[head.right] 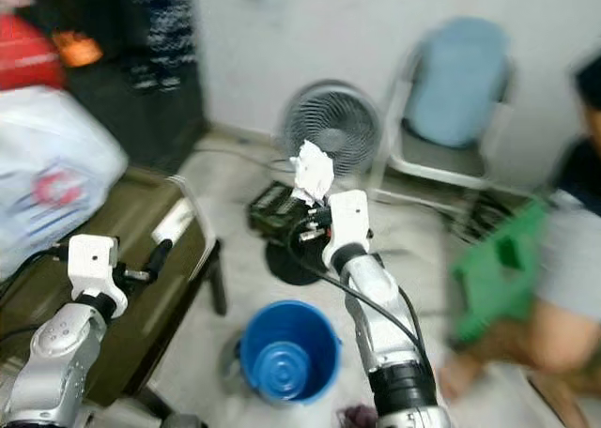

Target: Clean up the room

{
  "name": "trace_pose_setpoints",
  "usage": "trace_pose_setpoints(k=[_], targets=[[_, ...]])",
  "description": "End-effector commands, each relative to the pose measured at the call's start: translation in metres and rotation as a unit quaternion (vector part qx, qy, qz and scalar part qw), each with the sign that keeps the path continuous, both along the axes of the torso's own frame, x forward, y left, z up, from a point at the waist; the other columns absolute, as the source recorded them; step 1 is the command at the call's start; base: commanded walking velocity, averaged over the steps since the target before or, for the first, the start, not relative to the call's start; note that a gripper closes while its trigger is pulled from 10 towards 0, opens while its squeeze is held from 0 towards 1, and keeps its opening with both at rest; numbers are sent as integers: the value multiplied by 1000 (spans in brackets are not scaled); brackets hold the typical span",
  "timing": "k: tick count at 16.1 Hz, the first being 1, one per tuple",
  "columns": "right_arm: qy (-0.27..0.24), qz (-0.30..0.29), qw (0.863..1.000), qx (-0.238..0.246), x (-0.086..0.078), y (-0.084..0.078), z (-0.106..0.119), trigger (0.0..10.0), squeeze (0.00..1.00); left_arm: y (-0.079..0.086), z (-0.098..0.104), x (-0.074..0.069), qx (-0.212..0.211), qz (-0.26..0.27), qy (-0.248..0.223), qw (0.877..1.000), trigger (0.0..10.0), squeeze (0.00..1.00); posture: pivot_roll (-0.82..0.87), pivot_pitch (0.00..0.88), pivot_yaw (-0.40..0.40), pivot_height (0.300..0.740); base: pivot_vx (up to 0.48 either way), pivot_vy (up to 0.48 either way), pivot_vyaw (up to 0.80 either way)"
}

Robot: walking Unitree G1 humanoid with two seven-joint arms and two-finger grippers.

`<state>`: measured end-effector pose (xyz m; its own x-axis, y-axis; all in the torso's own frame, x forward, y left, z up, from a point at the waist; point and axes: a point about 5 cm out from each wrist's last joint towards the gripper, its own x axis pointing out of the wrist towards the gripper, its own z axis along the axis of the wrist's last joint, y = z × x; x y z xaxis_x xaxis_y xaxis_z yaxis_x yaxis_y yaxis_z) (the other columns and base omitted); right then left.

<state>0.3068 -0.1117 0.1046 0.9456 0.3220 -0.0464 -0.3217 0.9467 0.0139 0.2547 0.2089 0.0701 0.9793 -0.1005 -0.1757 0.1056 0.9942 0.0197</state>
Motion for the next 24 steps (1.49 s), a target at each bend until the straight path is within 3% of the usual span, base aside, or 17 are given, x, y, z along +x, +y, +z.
trace_pose_setpoints(k=[1, 3, 6, 9, 11, 13, 16, 18, 24], targets=[[-1, -5, 1000, -2, 3, -2, 0, 10000, 0, -2, 6, 2, 5, -5, -15, 1000, 10000, 0, 20, 0, -107, 740, 0, 0, 0], [17, -22, 1000, -4, 6, -2, -5, 10000, 0, -3, 9, 3, 2, -13, -19, 1000, 10000, 0, 25, 0, -111, 740, 0, 0, 0], [102, -109, 989, -14, 13, -17, -28, 10000, 0, -17, 22, -6, -23, -99, -38, 994, 10000, 0, 50, 0, -123, 740, 0, 0, 0], [141, -169, 975, -7, 12, -30, -44, 10000, 0, -32, 30, -28, -24, -194, -26, 980, 10000, 0, 90, 35, -116, 740, 0, 0, 0], [185, -193, 964, 5, 15, -28, -57, 10000, 0, -43, 35, -41, -11, -262, -11, 965, 10000, 0, 101, 103, -85, 740, 0, 0, 0], [214, -207, 955, 0, 17, -23, -66, 10000, 0, -41, 41, -43, 5, -268, -13, 963, 10000, 0, 125, 135, -54, 740, 0, 0, 0], [241, -233, 942, 13, 19, -18, -74, 10000, 0, -29, 50, -64, 10, -288, 22, 957, 10000, 0, 178, 180, -4, 740, 0, 0, 0], [252, -238, 938, 24, 18, -12, -78, 10000, 0, -23, 52, -73, 35, -302, 33, 952, 10000, 0, 202, 207, 21, 740, 0, 0, 0], [284, -214, 934, 44, 12, 11, -87, 10000, 0, -7, 62, -80, 73, -300, 57, 949, 10000, 0, 261, 247, 77, 740, 0, 0, 0]])
